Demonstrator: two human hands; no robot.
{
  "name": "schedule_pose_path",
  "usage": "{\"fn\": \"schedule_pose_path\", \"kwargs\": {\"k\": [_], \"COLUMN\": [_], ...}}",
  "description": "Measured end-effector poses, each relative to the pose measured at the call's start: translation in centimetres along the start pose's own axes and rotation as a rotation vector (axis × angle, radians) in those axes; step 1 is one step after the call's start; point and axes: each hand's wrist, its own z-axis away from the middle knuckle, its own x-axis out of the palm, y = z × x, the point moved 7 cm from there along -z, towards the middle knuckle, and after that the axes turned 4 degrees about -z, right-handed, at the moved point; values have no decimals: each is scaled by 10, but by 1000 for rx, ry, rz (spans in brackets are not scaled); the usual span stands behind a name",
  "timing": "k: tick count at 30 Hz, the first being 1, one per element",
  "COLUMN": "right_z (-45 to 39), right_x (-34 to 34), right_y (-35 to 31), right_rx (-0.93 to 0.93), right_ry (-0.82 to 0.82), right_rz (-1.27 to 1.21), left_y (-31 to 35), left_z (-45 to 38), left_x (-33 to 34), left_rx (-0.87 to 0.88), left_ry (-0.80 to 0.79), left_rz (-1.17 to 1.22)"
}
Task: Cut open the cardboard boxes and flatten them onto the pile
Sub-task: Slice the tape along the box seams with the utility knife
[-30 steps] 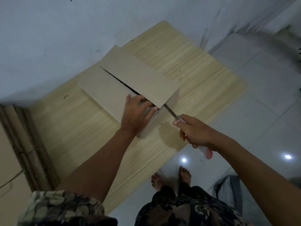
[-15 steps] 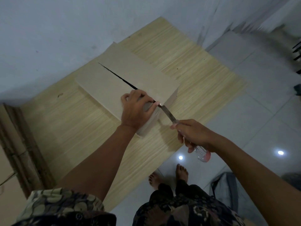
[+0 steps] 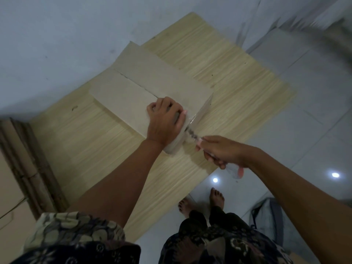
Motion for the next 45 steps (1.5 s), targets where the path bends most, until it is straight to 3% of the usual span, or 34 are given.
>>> {"fn": "schedule_pose_path", "kwargs": {"k": [16, 19, 22, 24, 26, 32, 35, 39, 43, 45], "right_z": [5, -7, -22, -34, -48, -100, -131, -166, -195, -204], "right_x": [-21, -13, -8, -6, -6, -35, -55, -72, -76, -75], "right_y": [-35, -59, -84, -95, -105, -149, -172, -199, -234, -250], "right_rx": [-89, -127, -195, -213, -229, -389, -459, -498, -601, -670], "right_ry": [78, 122, 150, 157, 163, 295, 341, 238, 122, 82], "right_rz": [-17, 2, 23, -9, -16, 127, 313, 424, 577, 649], "left_y": [-33, -57, -84, -87, -84, -67, -83, -116, -158, -163], "left_z": [18, 15, 22, 25, 30, 42, 7, -51, -66, -69], "left_x": [-21, -26, -14, -6, -4, -27, -30, -14, 7, 14], "left_rx": [90, -177, -537, -580, -530, -383, -425, -663, -1105, -1161], "left_ry": [-72, -46, -288, -408, -431, -230, -141, -73, -122, -108], "left_rz": [179, 68, -71, -98, -154, -201, -184, -257, -299, -336]}}
